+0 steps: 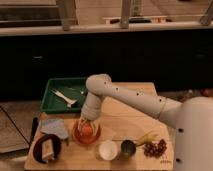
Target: Place apple in red bowl
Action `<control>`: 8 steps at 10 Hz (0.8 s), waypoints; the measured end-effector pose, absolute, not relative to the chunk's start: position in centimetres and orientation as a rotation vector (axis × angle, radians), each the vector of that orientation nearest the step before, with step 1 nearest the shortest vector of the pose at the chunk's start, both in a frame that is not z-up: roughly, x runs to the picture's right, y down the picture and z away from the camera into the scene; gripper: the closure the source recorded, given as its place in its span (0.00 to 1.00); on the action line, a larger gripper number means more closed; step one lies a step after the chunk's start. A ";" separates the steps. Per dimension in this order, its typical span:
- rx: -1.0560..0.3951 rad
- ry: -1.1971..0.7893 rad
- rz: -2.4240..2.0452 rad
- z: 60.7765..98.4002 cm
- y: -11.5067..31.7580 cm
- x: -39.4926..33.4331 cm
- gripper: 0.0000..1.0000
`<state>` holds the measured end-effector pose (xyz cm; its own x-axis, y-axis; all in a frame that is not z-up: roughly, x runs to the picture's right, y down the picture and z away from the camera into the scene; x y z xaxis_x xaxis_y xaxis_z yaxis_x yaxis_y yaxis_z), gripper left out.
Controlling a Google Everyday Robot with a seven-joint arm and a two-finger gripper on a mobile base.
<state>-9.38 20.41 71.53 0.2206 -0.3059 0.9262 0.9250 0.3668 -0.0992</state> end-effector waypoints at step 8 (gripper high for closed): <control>-0.782 -0.968 -1.021 72.1 19.2 -9.5 0.20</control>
<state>-9.46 19.22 72.13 0.2060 -0.3304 0.9211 0.9373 0.3370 -0.0887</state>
